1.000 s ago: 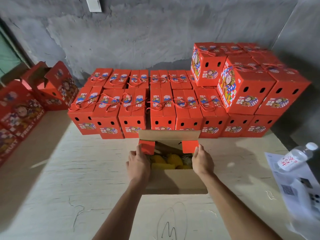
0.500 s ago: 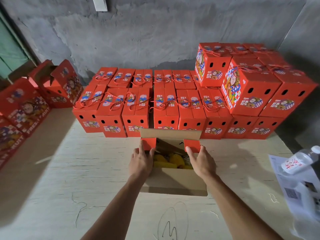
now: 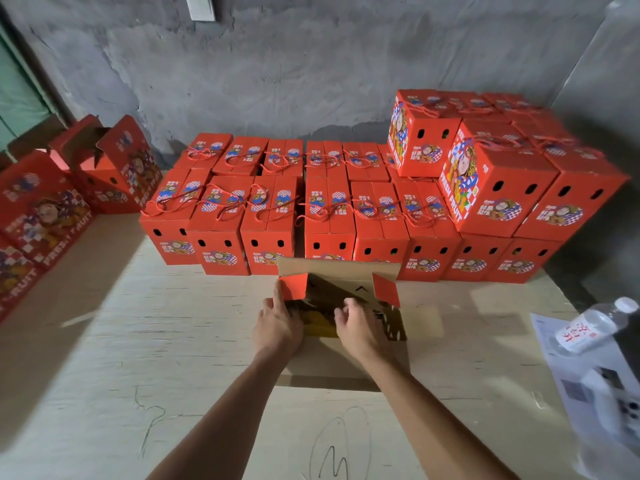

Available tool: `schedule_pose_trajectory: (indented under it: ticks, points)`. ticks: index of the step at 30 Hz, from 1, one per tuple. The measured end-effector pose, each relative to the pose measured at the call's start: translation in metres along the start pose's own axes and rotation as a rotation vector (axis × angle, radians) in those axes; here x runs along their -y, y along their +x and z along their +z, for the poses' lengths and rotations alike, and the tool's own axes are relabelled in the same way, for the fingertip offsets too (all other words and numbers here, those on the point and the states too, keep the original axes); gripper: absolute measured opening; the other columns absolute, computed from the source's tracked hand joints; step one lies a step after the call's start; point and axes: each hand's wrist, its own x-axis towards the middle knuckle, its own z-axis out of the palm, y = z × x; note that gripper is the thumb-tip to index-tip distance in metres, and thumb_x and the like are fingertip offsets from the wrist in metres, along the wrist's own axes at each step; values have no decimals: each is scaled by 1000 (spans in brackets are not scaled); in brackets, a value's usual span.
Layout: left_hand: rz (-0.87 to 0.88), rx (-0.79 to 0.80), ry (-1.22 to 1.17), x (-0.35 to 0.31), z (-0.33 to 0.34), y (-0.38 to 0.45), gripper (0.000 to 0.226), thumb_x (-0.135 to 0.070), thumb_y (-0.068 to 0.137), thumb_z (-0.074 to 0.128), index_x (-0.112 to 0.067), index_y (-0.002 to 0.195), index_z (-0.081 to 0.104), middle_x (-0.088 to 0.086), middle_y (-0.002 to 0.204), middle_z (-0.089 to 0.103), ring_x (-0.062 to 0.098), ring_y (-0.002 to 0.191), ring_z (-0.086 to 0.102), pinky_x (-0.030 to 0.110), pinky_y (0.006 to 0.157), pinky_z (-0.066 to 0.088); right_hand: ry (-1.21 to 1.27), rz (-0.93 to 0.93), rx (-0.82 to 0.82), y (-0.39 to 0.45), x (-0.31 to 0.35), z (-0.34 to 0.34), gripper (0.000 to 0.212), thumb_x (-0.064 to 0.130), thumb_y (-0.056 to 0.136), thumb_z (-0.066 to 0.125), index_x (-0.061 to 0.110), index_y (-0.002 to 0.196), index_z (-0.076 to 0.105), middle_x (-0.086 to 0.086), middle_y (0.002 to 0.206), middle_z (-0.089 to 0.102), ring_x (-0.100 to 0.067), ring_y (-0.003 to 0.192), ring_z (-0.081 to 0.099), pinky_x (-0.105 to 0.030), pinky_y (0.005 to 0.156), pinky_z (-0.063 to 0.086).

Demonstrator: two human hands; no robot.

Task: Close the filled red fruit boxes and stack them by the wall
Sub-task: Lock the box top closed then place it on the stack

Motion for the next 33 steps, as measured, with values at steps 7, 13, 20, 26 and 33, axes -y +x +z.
schedule_pose_trajectory:
  ticks: [7,13,20,26,33]
  points:
    - [-20,-18,-19,-2,0,0,65,-38,105,40,-34,160,6,8,129,53,28,106,58,44,83,56,359,593,73,45,6,-14,47,44,109,40,7,136,52,-16,121,67,-30,102,70,-47,90,59]
    - [-32,-47,-18,-4,0,0,64,-38,104,41,-35,159,8,7,130,54,29,108,58,46,85,55,578,613,-22,51,-3,-2,28,26,110,46,6,121,62,-8,104,74,-23,94,72,-47,94,58]
    - [-36,-49,-29,-5,-1,-1,66,-38,103,44,-36,159,9,6,131,54,27,109,58,44,85,55,452,572,18,48,-1,-10,28,27,109,47,5,108,65,-13,101,74,-28,92,73,-46,87,60]
    - [-68,-52,-30,-7,-1,2,66,-34,100,46,-37,156,12,6,126,54,30,109,58,48,86,53,136,-189,-374,73,38,-59,52,28,100,60,20,53,39,11,43,37,-5,36,30,-20,40,18]
    - [-63,61,157,-20,-3,20,70,-22,95,51,-15,154,14,15,125,51,37,112,60,47,85,55,-265,168,219,154,32,-88,25,38,97,68,14,92,68,-3,86,69,-22,77,68,-28,64,47]
